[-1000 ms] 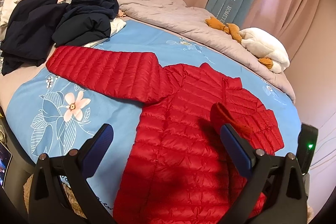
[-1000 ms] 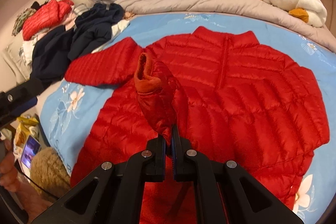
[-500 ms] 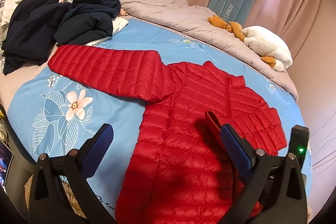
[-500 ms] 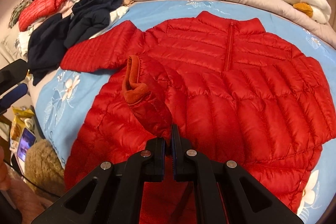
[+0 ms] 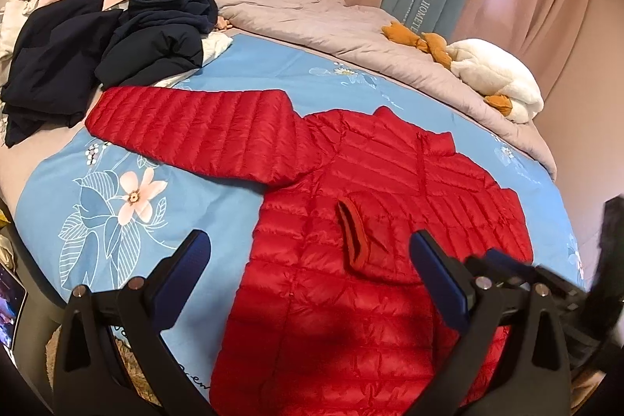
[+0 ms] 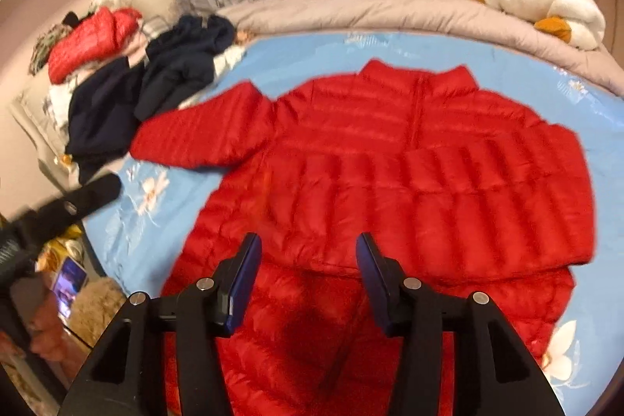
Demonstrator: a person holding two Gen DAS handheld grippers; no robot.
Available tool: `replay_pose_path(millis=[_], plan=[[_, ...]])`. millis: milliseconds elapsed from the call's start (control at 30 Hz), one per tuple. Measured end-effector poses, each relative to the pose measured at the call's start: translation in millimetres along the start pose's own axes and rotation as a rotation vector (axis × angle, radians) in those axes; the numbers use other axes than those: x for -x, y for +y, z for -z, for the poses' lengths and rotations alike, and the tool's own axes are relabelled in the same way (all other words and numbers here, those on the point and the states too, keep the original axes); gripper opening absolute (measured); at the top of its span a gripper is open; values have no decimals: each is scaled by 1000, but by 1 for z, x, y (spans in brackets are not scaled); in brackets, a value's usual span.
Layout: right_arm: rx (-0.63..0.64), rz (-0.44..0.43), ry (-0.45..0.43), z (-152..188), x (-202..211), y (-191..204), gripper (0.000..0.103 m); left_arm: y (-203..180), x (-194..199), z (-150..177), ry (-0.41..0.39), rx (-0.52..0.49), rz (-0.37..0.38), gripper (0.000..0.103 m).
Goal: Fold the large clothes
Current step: 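Grasp the jacket side edge with the left gripper and fold it inward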
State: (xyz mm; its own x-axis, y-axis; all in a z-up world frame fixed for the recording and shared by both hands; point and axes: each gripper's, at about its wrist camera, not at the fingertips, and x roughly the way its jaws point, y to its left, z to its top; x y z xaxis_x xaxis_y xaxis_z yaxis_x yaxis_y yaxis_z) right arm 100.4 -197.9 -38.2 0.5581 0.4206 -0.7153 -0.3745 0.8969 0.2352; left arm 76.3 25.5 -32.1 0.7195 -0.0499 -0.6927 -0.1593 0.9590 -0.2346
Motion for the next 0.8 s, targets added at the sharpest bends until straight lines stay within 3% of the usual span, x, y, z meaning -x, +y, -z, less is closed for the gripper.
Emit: replay_pose_path(millis=[333, 433, 500, 800], plan=[[-131, 105, -197, -13, 54, -44, 68, -28, -38, 10, 99, -27, 104, 101], [-152, 180, -239, -14, 63, -54, 69, -37, -57, 16, 148, -13, 149, 100], [-159, 226, -258, -14, 66, -58, 69, -41, -73, 22, 190, 8, 202, 98], [-181, 285, -270, -16, 68, -67, 71, -43, -117, 38, 283, 98, 253, 85]])
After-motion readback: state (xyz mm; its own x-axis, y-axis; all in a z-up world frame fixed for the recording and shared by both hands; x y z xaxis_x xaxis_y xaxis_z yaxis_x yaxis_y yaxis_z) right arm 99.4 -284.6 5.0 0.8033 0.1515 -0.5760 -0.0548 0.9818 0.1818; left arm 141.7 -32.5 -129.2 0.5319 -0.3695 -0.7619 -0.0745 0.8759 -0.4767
